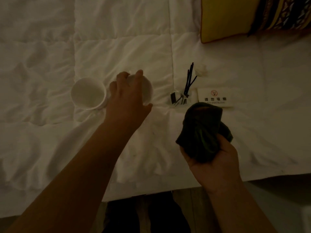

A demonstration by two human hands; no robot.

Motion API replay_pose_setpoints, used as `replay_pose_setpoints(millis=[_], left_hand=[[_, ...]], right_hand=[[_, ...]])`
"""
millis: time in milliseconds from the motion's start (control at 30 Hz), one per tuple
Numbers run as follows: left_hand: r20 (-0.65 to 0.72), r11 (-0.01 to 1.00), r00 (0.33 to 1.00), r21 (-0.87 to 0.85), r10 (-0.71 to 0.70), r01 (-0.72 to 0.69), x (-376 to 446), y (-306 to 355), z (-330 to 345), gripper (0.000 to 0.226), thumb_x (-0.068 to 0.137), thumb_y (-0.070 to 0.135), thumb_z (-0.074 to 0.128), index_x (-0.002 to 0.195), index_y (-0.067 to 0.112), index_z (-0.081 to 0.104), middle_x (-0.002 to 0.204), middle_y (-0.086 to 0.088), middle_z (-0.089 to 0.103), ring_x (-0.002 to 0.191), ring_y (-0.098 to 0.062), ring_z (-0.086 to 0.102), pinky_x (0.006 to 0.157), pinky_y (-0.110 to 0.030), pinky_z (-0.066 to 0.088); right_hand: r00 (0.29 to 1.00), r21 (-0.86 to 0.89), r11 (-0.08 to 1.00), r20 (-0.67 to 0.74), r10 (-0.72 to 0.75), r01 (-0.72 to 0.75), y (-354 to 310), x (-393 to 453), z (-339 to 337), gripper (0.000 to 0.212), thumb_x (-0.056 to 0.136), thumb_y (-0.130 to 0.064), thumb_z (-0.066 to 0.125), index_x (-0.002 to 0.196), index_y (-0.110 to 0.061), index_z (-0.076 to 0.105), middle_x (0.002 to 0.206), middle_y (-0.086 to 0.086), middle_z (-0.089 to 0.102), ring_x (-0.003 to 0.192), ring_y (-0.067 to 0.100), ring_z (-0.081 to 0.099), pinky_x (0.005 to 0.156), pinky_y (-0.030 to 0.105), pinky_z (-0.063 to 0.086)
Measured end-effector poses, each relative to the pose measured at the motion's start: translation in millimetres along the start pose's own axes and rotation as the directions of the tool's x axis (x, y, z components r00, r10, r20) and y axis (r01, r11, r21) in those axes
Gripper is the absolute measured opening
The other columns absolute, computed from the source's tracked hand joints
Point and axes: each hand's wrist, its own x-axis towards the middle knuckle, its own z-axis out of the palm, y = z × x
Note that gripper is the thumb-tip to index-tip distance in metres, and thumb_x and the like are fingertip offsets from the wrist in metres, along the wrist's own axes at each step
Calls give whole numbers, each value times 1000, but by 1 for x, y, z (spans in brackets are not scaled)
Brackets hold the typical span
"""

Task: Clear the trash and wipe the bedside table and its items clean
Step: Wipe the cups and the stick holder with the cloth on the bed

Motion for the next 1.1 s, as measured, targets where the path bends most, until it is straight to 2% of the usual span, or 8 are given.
replay_pose_setpoints(millis=[200,333,433,500,633,767,900,1100], left_hand=[[-77,997,996,65,50,-45,-11,8,13,101,74,47,73,151,18,15,156,-21,10,144,-41,5,115,-52,12],[-195,953,963,-206,185,-225,-29,47,23,75,81,46,62,143,17,31,143,-7,37,133,-15,31,109,-25,25],[-33,865,999,-501,8,-24,-32,77,45,67,81,35,71,137,17,38,126,3,48,114,-3,43,93,-18,37],[25,873,997,-482,-69,72,-20,85,64,72,80,32,75,138,13,38,133,-3,45,122,-14,41,98,-22,32],[129,900,985,-406,-118,161,16,82,86,57,80,32,74,130,16,51,132,-4,44,119,-22,46,100,-26,37],[111,898,991,-424,-82,121,24,75,88,37,80,29,75,114,22,63,113,8,54,97,-5,50,76,3,33],[120,831,992,-547,-41,100,16,76,72,42,79,30,76,118,26,60,118,4,61,103,-11,60,87,-20,46],[118,679,983,-734,142,-10,-10,89,41,45,79,29,74,118,39,54,110,22,63,102,-4,63,84,-31,56]], right_hand=[[998,29,998,-26,-60,61,-18,7,-12,27,68,-23,65,91,-20,79,106,13,72,92,33,71,66,45,57],[995,72,993,-29,-91,92,-32,10,-16,31,69,-24,66,98,-19,77,112,13,71,96,33,70,68,45,57],[990,139,981,19,-137,133,-39,13,-16,56,56,-23,84,111,-17,72,118,15,67,101,35,68,71,48,57],[987,155,977,43,-154,146,-46,16,-16,70,51,-25,90,117,-17,69,121,14,66,106,36,65,77,50,56],[980,143,971,22,-195,190,-58,27,-22,54,75,-31,73,126,-16,62,126,15,63,110,33,64,83,48,55],[951,-73,949,41,-305,308,-69,37,-26,42,80,-22,68,121,-19,64,125,11,65,115,28,61,89,46,53],[860,-492,719,146,-488,491,-70,40,-23,38,85,-19,65,123,-16,62,115,3,69,108,16,65,87,31,54],[843,-617,612,170,-511,495,-51,45,-12,59,64,-46,73,115,-21,60,111,-1,68,102,10,66,81,26,55]])
